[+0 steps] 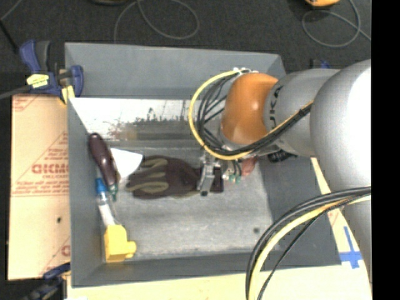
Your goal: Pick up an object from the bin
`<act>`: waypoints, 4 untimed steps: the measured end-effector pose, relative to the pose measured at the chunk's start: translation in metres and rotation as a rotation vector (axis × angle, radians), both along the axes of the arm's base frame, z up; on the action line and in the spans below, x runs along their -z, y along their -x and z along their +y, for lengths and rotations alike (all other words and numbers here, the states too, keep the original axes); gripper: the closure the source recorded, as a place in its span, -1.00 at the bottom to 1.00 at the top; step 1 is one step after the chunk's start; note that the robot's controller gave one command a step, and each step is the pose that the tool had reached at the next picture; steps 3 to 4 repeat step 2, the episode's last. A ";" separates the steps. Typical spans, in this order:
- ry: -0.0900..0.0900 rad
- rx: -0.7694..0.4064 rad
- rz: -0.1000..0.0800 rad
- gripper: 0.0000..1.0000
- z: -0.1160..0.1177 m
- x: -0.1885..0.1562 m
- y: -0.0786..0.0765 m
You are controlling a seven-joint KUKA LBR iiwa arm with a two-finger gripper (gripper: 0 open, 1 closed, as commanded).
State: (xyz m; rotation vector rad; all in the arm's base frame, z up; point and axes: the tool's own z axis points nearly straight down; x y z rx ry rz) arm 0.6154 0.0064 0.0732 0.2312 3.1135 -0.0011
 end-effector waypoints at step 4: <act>0.000 0.005 -0.011 1.00 -0.007 -0.162 0.001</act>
Offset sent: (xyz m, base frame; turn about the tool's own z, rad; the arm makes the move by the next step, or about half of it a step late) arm -0.0035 -0.0070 0.1578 0.0110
